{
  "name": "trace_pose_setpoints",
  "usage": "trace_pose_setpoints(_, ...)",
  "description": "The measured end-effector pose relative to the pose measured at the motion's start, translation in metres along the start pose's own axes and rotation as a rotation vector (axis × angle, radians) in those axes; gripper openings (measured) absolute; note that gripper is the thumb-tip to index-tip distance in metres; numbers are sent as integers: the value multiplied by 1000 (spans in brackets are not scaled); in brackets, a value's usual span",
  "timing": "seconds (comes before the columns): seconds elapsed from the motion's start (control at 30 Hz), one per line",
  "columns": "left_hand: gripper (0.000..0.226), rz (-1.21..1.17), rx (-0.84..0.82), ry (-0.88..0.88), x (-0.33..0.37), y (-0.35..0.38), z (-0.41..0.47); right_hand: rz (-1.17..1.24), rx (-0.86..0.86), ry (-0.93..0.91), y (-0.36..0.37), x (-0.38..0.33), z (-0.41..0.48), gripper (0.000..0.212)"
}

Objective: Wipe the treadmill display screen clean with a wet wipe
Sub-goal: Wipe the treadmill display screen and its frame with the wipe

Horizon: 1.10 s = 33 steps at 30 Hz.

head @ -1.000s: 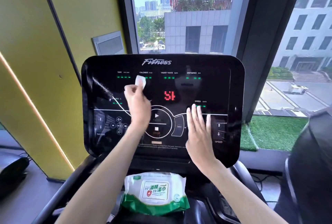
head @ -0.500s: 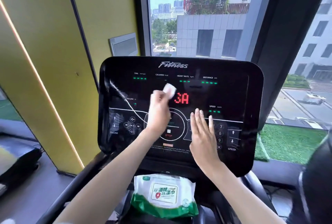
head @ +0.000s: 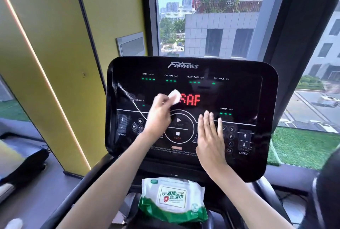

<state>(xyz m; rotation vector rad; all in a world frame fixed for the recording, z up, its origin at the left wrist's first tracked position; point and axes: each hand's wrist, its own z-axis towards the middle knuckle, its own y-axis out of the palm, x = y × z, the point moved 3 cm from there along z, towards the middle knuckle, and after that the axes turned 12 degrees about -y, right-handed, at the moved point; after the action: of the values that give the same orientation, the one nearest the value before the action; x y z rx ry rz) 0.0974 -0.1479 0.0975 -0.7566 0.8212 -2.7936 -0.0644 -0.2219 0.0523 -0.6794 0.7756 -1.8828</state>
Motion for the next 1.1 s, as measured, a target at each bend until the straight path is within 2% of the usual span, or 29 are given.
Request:
trace_pose_setpoints(0.1, 29, -125, 276, -536, -34, -23, 8, -7, -14, -4, 1, -1, -1, 64)
trace_pose_setpoints(0.13, 26, -108, 304, -573, -31, -22, 6, -4, -11, 1, 2, -2, 0, 63)
trace_pose_setpoints(0.17, 29, -56, 265, -486, -21, -19, 5, 2, -7, 13, 2, -4, 1, 63)
trace_pose_setpoints(0.27, 52, 69, -84, 116, 3, 2, -12, 30, -8, 48, 4, -10, 3, 63)
trace_pose_setpoints(0.3, 56, 74, -147, 210, -1, -1, -11, 39, -9, 50, 3, -10, 3, 63)
trace_pose_setpoints(0.33, 56, 59, -138, 210, -11, -7, -6, 45, -9, 50, 3, -9, 3, 63)
trace_pose_setpoints(0.37, 53, 43, -55, 127, -24, -16, 0, 52, -9, 48, 3, -9, 2, 64)
trace_pose_setpoints(0.47, 33, -59, 248, -417, -55, -39, 9, 62, -3, 47, 2, -11, 2, 65)
trace_pose_setpoints(0.5, 30, -56, 292, -534, -52, -37, 7, 72, -1, 72, 2, -14, 3, 68)
trace_pose_setpoints(0.53, 28, -52, 292, -553, -40, -32, 5, 87, 1, 109, 3, -19, 4, 71)
trace_pose_setpoints(0.57, 30, -44, 238, -466, -25, -24, 4, 107, -1, 139, 3, -27, 5, 75)
trace_pose_setpoints(0.6, 36, -29, 131, -291, -9, -15, 0, 129, -5, 135, 4, -36, 7, 77)
trace_pose_setpoints(0.67, 51, 8, -102, 48, 4, -4, -10, 152, -8, 25, 3, -54, 12, 75)
trace_pose_setpoints(0.7, 53, 6, -148, 106, -4, -9, -8, 155, -1, -40, 2, -59, 14, 72)
trace_pose_setpoints(0.73, 53, 3, -113, 85, -19, -20, -5, 162, 10, -91, 0, -62, 17, 72)
trace_pose_setpoints(0.77, 50, 1, -23, -16, -40, -32, -2, 176, 16, -122, -1, -63, 20, 73)
trace_pose_setpoints(0.87, 33, -62, 255, -540, -90, -64, -2, 216, 6, -137, 1, -63, 31, 83)
trace_pose_setpoints(0.9, 29, -51, 268, -600, -90, -65, -4, 219, -8, -136, 2, -65, 35, 84)
trace_pose_setpoints(0.93, 30, -9, 230, -561, -81, -62, -6, 219, -22, -140, 5, -69, 38, 84)
trace_pose_setpoints(1.03, 51, 57, -32, -142, -56, -45, -18, 224, -43, -183, 10, -82, 44, 81)
trace_pose_setpoints(1.07, 56, 59, -83, -66, -60, -47, -17, 223, -50, -199, 11, -86, 45, 81)
trace_pose_setpoints(1.1, 56, 33, -81, -72, -69, -53, -13, 216, -58, -212, 12, -88, 46, 80)
